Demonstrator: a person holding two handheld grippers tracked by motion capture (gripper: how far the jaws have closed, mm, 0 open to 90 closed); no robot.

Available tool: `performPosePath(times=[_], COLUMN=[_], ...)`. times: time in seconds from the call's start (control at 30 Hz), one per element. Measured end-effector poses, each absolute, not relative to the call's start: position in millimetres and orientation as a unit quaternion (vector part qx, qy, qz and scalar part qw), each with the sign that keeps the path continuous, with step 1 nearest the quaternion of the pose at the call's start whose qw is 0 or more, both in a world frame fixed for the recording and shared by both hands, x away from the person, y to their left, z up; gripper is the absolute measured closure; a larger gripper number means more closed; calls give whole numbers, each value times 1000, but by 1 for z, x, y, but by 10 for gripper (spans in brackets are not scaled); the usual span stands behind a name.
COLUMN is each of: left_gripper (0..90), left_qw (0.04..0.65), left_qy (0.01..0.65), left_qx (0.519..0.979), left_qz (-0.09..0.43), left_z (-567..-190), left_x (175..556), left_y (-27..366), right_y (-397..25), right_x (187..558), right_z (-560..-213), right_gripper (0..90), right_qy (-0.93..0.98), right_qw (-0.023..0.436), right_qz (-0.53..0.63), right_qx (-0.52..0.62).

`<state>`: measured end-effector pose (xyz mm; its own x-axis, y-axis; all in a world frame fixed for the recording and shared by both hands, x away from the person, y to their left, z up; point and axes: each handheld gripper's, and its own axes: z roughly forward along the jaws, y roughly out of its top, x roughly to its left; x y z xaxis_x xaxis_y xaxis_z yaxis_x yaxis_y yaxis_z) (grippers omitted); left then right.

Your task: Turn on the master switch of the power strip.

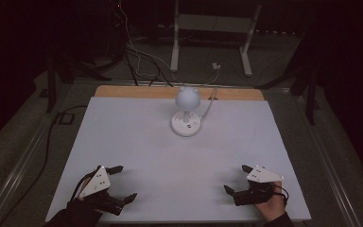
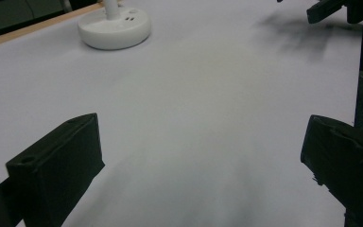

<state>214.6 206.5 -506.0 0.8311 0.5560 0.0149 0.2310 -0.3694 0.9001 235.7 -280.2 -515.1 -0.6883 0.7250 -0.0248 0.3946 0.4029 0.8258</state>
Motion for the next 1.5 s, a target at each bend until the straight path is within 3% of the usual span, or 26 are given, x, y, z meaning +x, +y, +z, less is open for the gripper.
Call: performPosePath(times=[0.47, 0.9, 1.5], left_gripper=[3, 3, 3], left_qw=[513, 520, 523], left_qy=[242, 239, 239], left_qx=[808, 806, 804], left_qz=[158, 152, 148], left_z=[-505, -505, -504], left_x=[214, 214, 214], left_y=[207, 207, 206], right_y=[-278, -272, -266], right_x=[233, 233, 248], right_z=[-512, -507, -474], right_gripper=[0, 0, 0], right_qy=[813, 819, 807], right_qw=[203, 181, 184], right_qz=[419, 411, 428], right_qx=[350, 357, 363])
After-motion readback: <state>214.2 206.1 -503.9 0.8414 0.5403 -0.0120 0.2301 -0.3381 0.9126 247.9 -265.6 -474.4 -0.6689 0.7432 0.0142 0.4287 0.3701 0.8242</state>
